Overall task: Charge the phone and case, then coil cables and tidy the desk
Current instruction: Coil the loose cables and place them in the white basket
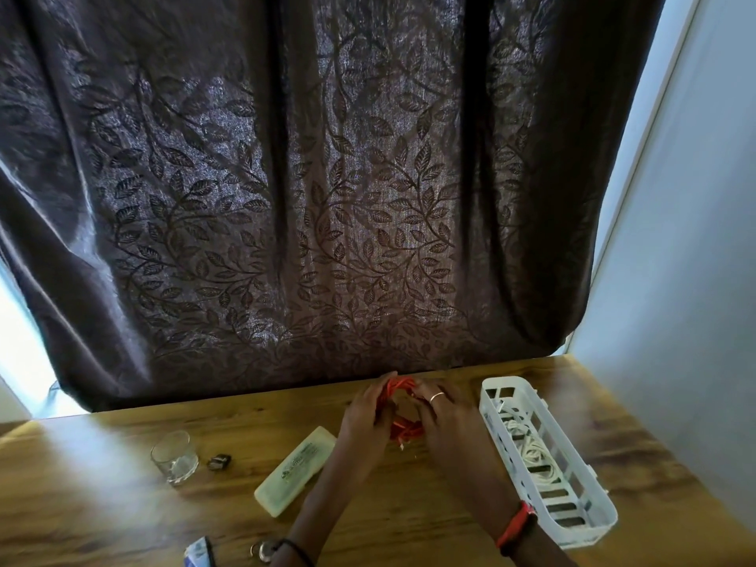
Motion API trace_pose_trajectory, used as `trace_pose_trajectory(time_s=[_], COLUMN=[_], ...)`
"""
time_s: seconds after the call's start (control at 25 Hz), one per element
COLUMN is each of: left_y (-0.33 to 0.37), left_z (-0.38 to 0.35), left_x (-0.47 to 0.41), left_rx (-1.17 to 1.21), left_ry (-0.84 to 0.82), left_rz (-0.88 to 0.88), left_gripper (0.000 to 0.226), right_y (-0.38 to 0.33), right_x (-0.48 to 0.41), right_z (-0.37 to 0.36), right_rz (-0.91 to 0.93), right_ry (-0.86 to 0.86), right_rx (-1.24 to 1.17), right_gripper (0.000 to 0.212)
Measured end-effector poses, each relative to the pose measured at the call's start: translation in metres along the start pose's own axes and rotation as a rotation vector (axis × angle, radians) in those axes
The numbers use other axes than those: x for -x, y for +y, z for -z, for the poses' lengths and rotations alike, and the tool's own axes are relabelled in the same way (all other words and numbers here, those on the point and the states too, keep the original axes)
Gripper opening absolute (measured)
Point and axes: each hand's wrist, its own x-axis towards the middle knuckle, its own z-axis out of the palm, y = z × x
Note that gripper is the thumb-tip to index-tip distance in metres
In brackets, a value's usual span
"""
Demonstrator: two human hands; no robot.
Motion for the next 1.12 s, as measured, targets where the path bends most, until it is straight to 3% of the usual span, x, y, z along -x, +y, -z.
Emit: trace_pose_trajectory(time_s=[0.12,0.28,0.44,0.52,0.68,0.8,0.92,1.12], left_y=[-0.005,-0.008,-0.011,-0.011,-0.008,-0.009,-0.006,-0.006], left_z=[0.0,0.006,0.011,0.008,-0.005,-0.011,-0.013,-0.01], left_x=[-0.001,0.002,0.001,-0.002,-0.002,0.001,0.003,0.007], left_rx=[0.013,0.168,0.31,0.263,0.132,0.072,0.056,0.031], left_ry=[-0.038,-0.072,-0.111,-0.079,0.046,0.102,0.102,0.089], left_rz=[-0.039,-0.101,-0.039,-0.009,0.027,0.034,0.027,-0.11], left_gripper=[0.057,0.04,0.026,0.022,0.023,0.024,0.026,0.027], right_y=[0.004,0.021,0.033,0.035,0.02,0.009,0.014,0.028], right_x=[-0.004,-0.017,-0.019,-0.017,-0.009,-0.004,-0.003,-0.007], right_z=[0.005,0.017,0.021,0.016,0.003,0.004,0.006,0.012], right_rz=[-0.149,-0.364,-0.589,-0.632,-0.49,-0.413,-0.471,-0.684], right_ry=[-0.145,-0.312,-0.433,-0.401,-0.308,-0.225,-0.224,-0.317], right_rx=[-0.158,-0.614,-1.13,-1.128,-0.641,-0.5,-0.539,-1.009], right_gripper=[0.014,0.013,0.025,0.023,0.013,0.012,0.007,0.014])
